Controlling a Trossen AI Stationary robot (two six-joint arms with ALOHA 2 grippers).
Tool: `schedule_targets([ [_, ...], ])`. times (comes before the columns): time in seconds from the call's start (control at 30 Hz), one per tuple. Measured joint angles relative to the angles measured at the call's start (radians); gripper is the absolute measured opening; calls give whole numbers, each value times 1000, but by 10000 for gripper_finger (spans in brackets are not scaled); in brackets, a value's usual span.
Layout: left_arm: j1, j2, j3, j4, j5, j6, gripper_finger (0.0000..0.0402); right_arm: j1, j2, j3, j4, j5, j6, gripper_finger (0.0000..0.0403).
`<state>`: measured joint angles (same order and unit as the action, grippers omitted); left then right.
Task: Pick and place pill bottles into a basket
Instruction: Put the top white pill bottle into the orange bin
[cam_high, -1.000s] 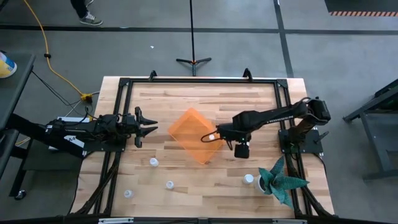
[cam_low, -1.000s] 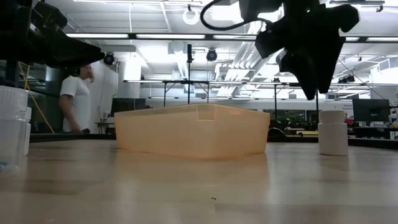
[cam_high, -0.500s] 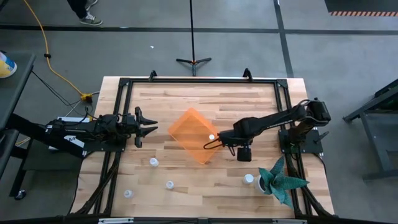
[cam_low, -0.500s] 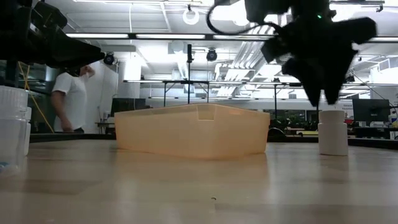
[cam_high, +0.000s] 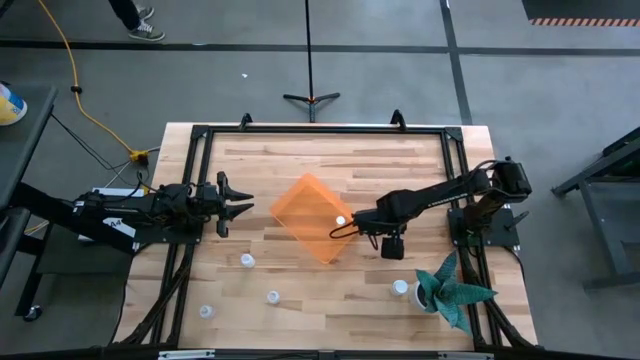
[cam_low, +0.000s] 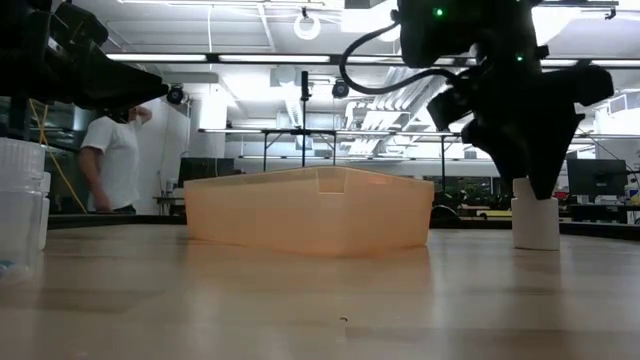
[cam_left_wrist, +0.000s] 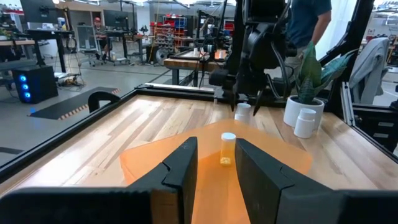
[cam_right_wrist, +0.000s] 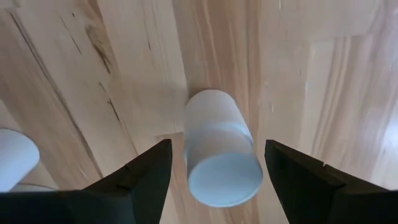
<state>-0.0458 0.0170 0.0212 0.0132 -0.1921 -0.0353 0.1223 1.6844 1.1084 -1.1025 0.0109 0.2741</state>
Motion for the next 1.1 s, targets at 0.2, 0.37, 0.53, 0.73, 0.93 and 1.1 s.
schedule_targets([
  [0.2,0,0,0,0,0,0,143,0,0,-12,-6,-1,12,242],
  [0.37,0,0,0,0,-1,0,143,0,0,-12,-7,-2,13,199],
  [0.53,0,0,0,0,-1,0,143,0,-3,-10,-7,-25,6,147],
  [0.73,0,0,0,0,-2,1,143,0,-3,26,39,-80,5,147],
  [0.93,0,0,0,0,-2,2,143,5,-4,155,28,-186,-109,158],
  [1.1,0,0,0,0,-2,4,143,4,-5,273,140,-193,-273,157],
])
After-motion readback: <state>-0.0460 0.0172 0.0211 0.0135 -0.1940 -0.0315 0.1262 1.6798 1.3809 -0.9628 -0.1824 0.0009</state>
